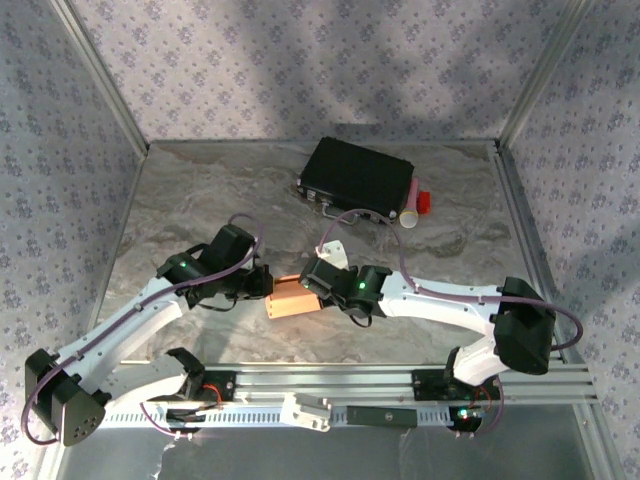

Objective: Fold the paper box

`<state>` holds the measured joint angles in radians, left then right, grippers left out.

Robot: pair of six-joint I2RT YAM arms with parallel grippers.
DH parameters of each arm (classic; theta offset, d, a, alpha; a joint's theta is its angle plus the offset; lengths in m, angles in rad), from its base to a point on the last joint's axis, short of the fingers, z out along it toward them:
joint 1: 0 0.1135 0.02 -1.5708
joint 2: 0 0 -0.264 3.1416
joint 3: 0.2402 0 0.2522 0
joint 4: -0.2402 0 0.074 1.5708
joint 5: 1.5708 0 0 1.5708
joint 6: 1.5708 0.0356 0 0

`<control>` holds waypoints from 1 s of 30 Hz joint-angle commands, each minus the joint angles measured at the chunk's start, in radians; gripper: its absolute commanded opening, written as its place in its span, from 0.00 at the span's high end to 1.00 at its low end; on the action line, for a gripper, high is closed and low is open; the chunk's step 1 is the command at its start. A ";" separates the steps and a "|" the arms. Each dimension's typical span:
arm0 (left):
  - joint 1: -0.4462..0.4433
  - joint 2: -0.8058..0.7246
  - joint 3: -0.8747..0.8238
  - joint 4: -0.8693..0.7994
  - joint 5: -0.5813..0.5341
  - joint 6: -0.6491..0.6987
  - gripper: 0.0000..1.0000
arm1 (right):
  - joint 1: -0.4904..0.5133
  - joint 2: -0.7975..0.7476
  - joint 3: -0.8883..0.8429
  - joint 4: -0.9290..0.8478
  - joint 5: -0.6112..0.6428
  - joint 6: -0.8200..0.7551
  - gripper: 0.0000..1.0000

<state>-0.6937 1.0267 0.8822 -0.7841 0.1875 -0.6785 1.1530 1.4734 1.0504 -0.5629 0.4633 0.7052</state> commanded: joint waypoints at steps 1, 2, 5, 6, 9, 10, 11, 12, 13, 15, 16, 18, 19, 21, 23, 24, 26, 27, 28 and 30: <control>0.001 0.010 0.029 0.063 0.056 0.018 0.92 | 0.007 -0.014 0.040 0.009 -0.047 -0.020 1.00; 0.001 0.011 0.031 0.061 0.056 0.020 0.92 | 0.006 -0.013 0.040 0.008 -0.048 -0.020 1.00; 0.003 0.019 0.037 0.060 0.062 0.023 0.92 | 0.003 -0.012 0.041 0.009 -0.056 -0.023 1.00; 0.004 0.022 0.038 0.059 0.064 0.025 0.92 | 0.001 -0.013 0.042 0.010 -0.058 -0.023 1.00; 0.005 0.025 0.037 0.067 0.070 0.025 0.92 | -0.002 -0.010 0.040 0.013 -0.064 -0.023 1.00; 0.005 0.023 0.032 0.078 0.079 0.020 0.92 | -0.004 -0.010 0.037 0.015 -0.065 -0.023 1.00; 0.005 0.020 0.029 0.090 0.085 0.015 0.92 | -0.004 -0.009 0.035 0.018 -0.069 -0.023 1.00; 0.006 0.021 0.030 0.092 0.089 0.015 0.92 | -0.005 -0.008 0.034 0.017 -0.070 -0.023 1.00; 0.006 0.024 0.034 0.088 0.089 0.017 0.92 | -0.006 -0.007 0.034 0.018 -0.072 -0.023 1.00; 0.010 0.029 0.031 0.091 0.098 0.019 0.92 | -0.007 -0.006 0.034 0.019 -0.074 -0.022 1.00; 0.014 0.029 0.026 0.099 0.109 0.019 0.92 | -0.009 -0.006 0.034 0.018 -0.074 -0.024 1.00; 0.019 0.030 0.019 0.100 0.118 0.017 0.92 | -0.011 -0.005 0.035 0.020 -0.075 -0.024 1.00; 0.020 0.030 0.017 0.100 0.117 0.019 0.92 | -0.012 -0.003 0.034 0.020 -0.075 -0.027 1.00; 0.021 0.026 0.009 0.099 0.111 0.017 0.93 | -0.014 -0.004 0.030 0.021 -0.075 -0.024 1.00; 0.020 0.021 0.002 0.100 0.103 0.015 0.93 | -0.014 -0.008 0.023 0.025 -0.075 -0.016 1.00; 0.020 0.021 0.000 0.100 0.098 0.015 0.93 | -0.013 -0.010 0.019 0.027 -0.073 -0.012 1.00; 0.020 0.018 -0.008 0.100 0.093 0.007 0.93 | -0.013 -0.016 0.012 0.029 -0.066 -0.008 1.00; 0.021 0.015 -0.013 0.126 0.092 0.003 0.93 | -0.013 -0.018 0.010 0.029 -0.064 -0.007 1.00; 0.020 0.013 -0.014 0.135 0.090 -0.001 0.93 | -0.013 -0.018 0.008 0.028 -0.062 -0.009 1.00; 0.020 0.015 -0.012 0.138 0.092 -0.004 0.93 | -0.013 -0.018 0.005 0.029 -0.061 -0.009 1.00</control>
<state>-0.6731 1.0492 0.8726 -0.7441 0.2276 -0.6762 1.1297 1.4723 1.0546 -0.5728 0.4477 0.6945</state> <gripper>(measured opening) 0.073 0.061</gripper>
